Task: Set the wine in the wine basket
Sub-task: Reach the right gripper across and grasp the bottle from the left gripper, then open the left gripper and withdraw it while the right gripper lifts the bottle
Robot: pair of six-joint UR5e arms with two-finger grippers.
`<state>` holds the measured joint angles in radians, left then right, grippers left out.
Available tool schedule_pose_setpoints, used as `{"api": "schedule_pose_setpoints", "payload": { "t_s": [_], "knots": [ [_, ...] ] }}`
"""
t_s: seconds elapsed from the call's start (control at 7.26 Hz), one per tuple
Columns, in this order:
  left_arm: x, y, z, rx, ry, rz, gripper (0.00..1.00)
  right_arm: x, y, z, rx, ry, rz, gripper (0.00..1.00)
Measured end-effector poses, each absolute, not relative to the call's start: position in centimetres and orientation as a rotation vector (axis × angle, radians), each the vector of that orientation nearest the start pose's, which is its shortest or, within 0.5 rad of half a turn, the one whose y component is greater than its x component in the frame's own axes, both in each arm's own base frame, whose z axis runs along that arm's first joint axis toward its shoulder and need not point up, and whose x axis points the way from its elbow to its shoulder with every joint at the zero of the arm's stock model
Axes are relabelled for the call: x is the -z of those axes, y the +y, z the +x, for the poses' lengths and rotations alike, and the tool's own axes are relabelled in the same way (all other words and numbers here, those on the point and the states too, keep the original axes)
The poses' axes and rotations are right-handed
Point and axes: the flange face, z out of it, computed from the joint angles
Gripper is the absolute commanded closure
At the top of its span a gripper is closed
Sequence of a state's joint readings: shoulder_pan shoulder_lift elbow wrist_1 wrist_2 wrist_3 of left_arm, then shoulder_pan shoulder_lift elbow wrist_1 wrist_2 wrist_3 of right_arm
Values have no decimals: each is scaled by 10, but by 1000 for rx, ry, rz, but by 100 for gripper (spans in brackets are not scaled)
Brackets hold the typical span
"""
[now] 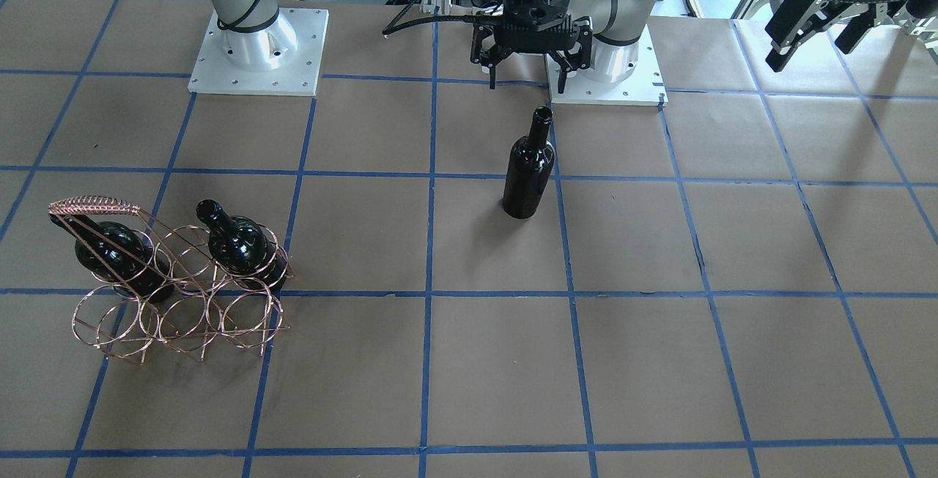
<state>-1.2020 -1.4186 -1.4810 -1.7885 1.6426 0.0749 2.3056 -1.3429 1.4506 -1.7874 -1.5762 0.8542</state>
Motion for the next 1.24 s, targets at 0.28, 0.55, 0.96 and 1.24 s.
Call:
{"api": "schedule_pose_setpoints", "payload": {
  "t_s": [0.28, 0.55, 0.96, 1.24],
  "knots": [
    [-581, -434, 32, 14, 3033, -448, 0, -421, -353, 524, 113, 3072, 179, 2],
    [-582, -432, 31, 15, 3032, -449, 0, -405, -352, 529, 98, 3096, 160, 5],
    [-582, -430, 31, 14, 3033, -449, 0, -379, -356, 529, 101, 3143, 156, 16],
    [-582, -430, 31, 13, 3033, -449, 0, -372, -358, 530, 101, 3148, 156, 46]
  ]
}}
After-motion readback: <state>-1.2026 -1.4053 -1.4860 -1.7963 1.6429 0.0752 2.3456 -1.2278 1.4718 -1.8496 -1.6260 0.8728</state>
